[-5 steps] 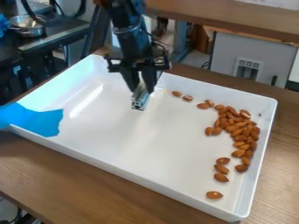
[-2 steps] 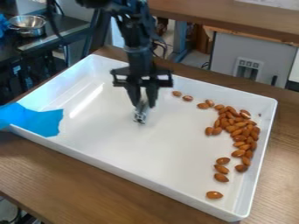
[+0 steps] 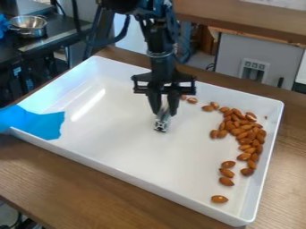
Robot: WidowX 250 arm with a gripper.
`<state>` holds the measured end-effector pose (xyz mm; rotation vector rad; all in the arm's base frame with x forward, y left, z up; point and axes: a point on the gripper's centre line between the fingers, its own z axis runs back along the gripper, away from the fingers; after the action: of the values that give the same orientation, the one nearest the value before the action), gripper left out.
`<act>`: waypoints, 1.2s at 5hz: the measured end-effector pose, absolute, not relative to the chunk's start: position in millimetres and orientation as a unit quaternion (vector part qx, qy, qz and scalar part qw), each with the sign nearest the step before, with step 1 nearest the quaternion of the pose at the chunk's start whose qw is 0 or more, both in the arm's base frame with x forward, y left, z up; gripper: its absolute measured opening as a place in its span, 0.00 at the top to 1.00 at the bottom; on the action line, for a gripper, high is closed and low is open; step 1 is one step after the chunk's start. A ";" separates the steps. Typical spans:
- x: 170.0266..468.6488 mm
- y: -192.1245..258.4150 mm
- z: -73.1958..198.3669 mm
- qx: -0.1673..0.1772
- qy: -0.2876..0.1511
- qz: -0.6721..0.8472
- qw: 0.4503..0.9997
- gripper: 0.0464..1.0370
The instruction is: Sweep into pile
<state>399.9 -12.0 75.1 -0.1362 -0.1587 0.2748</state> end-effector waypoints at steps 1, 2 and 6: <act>396.7 -49.7 78.4 -0.087 -0.067 0.108 0.988 0.70; 393.2 -83.5 83.1 -0.104 -0.060 0.094 0.988 0.70; 366.7 -98.3 127.0 -0.154 -0.057 0.019 0.986 0.70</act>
<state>366.7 -98.3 127.0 -0.3093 -0.1152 0.0380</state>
